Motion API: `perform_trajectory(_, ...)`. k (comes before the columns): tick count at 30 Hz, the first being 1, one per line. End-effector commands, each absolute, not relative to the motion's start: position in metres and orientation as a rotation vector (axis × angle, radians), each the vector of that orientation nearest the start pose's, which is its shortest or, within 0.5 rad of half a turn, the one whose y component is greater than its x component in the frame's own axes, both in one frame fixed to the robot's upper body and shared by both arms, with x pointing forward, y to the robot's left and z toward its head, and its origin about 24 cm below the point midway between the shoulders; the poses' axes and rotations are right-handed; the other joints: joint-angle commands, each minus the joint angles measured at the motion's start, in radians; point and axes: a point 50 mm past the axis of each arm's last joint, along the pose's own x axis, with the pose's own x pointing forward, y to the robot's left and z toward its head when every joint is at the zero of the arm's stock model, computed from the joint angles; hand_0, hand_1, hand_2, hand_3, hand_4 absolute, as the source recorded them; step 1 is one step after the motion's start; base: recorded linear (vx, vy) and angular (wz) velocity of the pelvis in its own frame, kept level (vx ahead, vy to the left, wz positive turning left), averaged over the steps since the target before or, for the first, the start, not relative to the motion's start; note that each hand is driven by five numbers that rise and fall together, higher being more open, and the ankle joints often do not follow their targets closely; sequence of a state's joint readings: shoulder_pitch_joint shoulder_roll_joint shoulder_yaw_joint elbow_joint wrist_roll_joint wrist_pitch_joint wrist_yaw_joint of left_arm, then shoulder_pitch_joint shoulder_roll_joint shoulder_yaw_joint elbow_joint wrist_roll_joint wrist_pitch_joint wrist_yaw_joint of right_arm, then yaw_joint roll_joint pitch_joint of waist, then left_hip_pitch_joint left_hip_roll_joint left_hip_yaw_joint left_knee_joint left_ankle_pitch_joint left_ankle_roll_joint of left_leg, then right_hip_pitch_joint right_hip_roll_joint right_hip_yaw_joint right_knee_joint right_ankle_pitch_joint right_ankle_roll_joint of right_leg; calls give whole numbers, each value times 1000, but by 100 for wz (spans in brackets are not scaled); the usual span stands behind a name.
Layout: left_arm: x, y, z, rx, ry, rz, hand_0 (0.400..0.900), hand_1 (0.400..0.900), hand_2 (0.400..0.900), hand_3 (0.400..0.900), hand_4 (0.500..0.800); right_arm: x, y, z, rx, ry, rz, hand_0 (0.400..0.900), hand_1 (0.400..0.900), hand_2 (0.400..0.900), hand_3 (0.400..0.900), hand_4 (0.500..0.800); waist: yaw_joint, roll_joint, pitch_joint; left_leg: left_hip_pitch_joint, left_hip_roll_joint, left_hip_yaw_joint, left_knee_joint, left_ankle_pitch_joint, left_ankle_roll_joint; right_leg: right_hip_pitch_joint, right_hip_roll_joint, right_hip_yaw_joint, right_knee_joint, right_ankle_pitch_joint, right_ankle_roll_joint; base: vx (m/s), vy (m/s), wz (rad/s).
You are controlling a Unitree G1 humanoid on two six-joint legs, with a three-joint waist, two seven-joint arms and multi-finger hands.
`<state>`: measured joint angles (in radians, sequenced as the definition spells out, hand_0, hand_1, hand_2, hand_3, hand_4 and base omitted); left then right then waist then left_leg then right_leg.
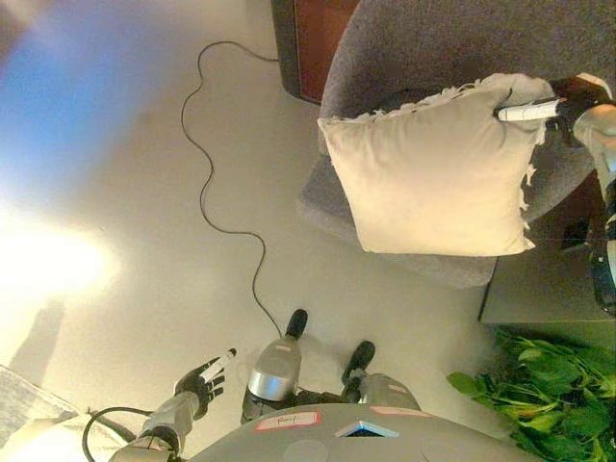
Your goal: Pick up the pillow and put it on the sofa.
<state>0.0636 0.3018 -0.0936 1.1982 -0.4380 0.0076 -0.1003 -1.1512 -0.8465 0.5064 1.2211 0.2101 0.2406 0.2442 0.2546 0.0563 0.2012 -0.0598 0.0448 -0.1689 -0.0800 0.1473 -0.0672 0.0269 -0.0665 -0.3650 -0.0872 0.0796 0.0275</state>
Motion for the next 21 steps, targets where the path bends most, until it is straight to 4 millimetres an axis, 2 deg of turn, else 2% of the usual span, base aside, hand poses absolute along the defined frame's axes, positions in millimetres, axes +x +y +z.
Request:
perform_trajectory(1, 79, 272, -151, -50, 1186, 275, 900, 900, 900, 900, 800, 371, -350, 292, -836, 225, -359, 900, 900, 900, 900, 800, 22, -74, -23, 22, -14, 33, 11, -121, -21, 54, -54, 29, 20, -96, 62, 73, 9, -3)
perform_trajectory(7, 72, 272, -153, -47, 1219, 263, 900, 900, 900, 900, 800, 359, -368, 303, -941, 274, -522, 900, 900, 900, 900, 800, 14, -83, -43, 40, -9, 43, 14, -130, -24, 65, -50, 39, 25, -103, 61, 62, 4, -5)
perform_trajectory(13, 62, 274, -154, -45, 1266, 266, 900, 900, 900, 900, 800, 344, -387, 309, -936, 320, -657, 900, 900, 900, 900, 800, 0, -95, -70, 63, -5, 56, 13, -139, -23, 79, -45, 54, 22, -107, 62, 61, 3, -8)
perform_trajectory(19, 54, 274, -156, -46, 1310, 270, 900, 900, 900, 900, 800, 328, -408, 300, -952, 390, -713, 900, 900, 900, 900, 800, -27, -111, -96, 85, -2, 78, 11, -153, -21, 89, -42, 74, 19, -110, 67, 38, 8, -11)
perform_trajectory(21, 53, 275, -156, -54, 1314, 284, 900, 900, 900, 900, 800, 325, -414, 287, -953, 425, -694, 900, 900, 900, 900, 800, -40, -114, -101, 93, -2, 88, 10, -158, -20, 91, -42, 82, 20, -111, 68, -6, 28, -14)
